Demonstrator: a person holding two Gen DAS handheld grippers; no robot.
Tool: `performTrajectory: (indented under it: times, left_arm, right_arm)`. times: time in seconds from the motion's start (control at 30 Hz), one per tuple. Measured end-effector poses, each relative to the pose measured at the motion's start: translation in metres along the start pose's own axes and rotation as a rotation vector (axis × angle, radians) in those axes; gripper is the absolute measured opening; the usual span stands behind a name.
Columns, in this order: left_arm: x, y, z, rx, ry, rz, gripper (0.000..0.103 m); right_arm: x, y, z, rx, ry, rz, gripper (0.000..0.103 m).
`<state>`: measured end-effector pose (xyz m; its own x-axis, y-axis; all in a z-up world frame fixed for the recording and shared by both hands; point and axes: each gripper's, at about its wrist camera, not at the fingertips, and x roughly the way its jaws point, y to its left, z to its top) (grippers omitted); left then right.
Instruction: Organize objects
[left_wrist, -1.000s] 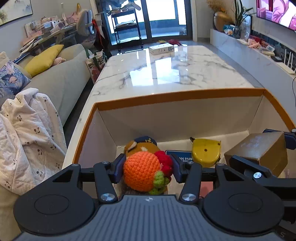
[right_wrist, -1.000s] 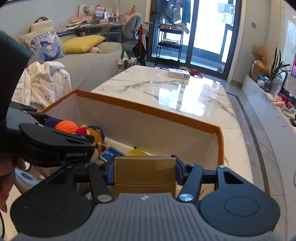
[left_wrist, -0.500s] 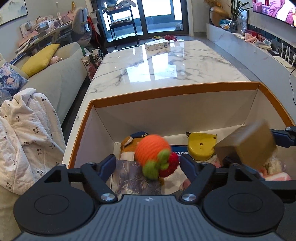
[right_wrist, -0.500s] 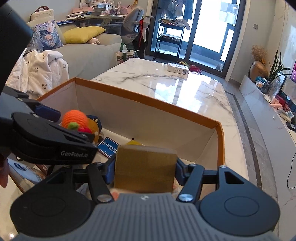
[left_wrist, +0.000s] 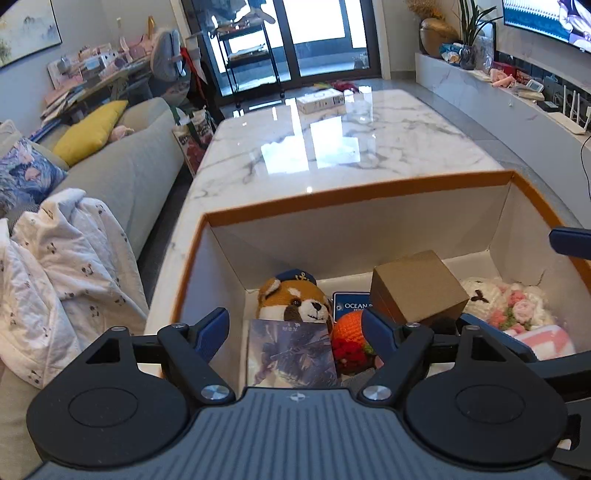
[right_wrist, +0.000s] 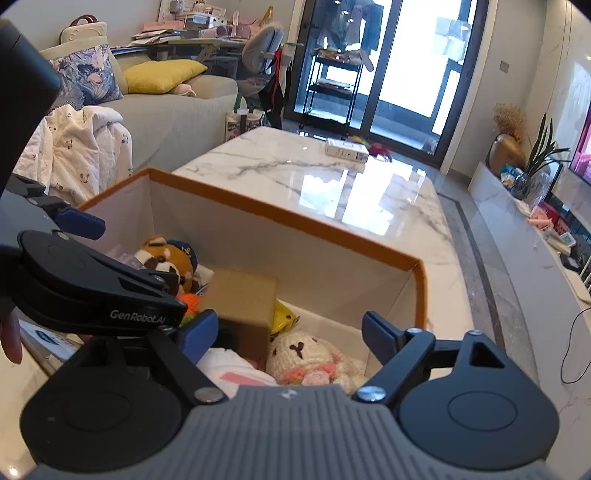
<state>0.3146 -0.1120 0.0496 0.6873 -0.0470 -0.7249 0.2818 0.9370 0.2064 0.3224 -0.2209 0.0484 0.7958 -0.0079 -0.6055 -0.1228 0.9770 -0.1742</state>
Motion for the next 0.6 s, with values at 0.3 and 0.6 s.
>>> performTrajectory:
  times: [0.3, 0.6]
  left_arm:
    - [-0.063, 0.014, -0.018, -0.092, -0.099, 0.001, 0.093]
    - [-0.123, 0.028, -0.082, -0.242, -0.184, 0.065, 0.093]
  right_arm:
    - [-0.062, 0.001, -0.005, 0.101, -0.057, -0.036, 0.096]
    - [-0.118, -0.002, -0.050, 0.222, -0.074, -0.098, 0.098]
